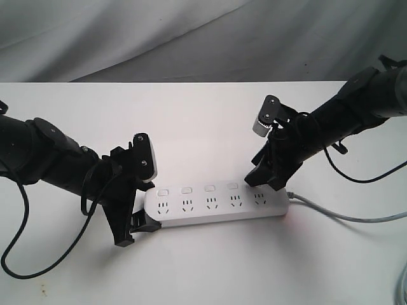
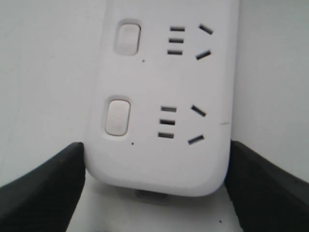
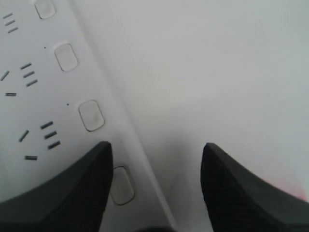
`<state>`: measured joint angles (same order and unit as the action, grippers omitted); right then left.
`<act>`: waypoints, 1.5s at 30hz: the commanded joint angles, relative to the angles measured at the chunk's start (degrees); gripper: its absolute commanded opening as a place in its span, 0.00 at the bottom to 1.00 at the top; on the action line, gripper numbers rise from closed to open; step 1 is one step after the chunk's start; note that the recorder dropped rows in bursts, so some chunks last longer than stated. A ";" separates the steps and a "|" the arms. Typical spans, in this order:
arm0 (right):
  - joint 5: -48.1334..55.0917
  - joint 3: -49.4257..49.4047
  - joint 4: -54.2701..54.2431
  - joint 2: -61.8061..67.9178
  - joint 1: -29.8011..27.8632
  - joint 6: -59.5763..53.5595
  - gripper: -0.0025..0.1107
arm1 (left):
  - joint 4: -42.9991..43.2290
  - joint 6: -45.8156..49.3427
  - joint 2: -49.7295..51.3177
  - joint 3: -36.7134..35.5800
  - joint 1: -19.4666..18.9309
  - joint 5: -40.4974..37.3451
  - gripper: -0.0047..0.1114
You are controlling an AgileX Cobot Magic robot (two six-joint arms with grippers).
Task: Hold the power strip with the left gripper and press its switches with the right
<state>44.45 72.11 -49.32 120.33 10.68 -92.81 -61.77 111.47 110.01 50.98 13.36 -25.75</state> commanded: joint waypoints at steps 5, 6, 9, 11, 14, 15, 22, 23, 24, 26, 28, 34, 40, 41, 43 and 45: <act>-0.44 -0.32 3.36 2.02 -0.39 -0.15 0.48 | 0.16 -0.09 0.08 0.33 -0.06 0.51 0.52; -0.44 -0.32 3.36 2.02 -0.63 -0.15 0.48 | 0.16 -0.09 0.08 0.33 -0.06 0.51 0.52; -0.44 -0.32 3.36 2.02 -1.20 -0.15 0.48 | 0.16 -0.09 0.08 0.33 -0.06 0.51 0.52; -0.44 -0.32 3.36 2.02 -1.52 -0.15 0.48 | 0.16 -0.09 0.08 0.33 -0.06 0.51 0.52; -0.30 -0.32 3.51 2.02 -1.99 -0.15 0.48 | 0.16 -0.09 0.08 0.33 -0.06 0.51 0.52; -0.32 -0.32 3.63 2.02 -2.06 -0.15 0.48 | 0.16 -0.09 0.08 0.33 -0.06 0.51 0.52; -1.05 -0.32 3.76 2.02 -2.14 -0.15 0.48 | 0.16 -0.09 0.08 0.33 -0.06 0.51 0.52; -1.27 -0.32 3.76 2.02 -2.14 -0.15 0.48 | 0.16 -0.09 0.08 0.33 -0.06 0.51 0.52; -1.43 -0.32 3.76 2.02 -2.14 -0.15 0.48 | 0.16 -0.09 0.08 0.33 -0.06 0.51 0.52; -1.69 -0.32 3.25 2.02 -2.14 -0.15 0.48 | 0.16 -0.09 0.08 0.33 -0.06 0.51 0.52; -1.93 -0.32 2.25 2.02 -2.14 -0.15 0.48 | 0.16 -0.09 0.08 0.33 -0.06 0.51 0.52; -2.87 -0.32 1.59 2.02 -2.14 -0.15 0.47 | 0.16 -0.09 0.08 0.33 -0.06 0.51 0.52; -3.25 -0.32 1.20 2.02 -2.14 -0.01 0.45 | 0.16 -0.09 0.08 0.33 -0.06 0.51 0.52; -3.25 -0.32 1.20 2.02 -2.14 -0.01 0.45 | 0.16 -0.09 0.08 0.33 -0.06 0.51 0.52; -3.04 -0.32 1.20 2.02 -2.14 -0.01 0.45 | 0.16 -0.09 0.08 0.33 -0.06 0.51 0.52; -2.53 -0.32 1.55 2.02 -2.14 -0.01 0.45 | 0.16 -0.09 0.08 0.33 -0.06 0.51 0.52</act>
<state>44.47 72.44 -51.70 121.13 9.13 -92.07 -61.77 111.47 110.01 50.98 13.36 -25.75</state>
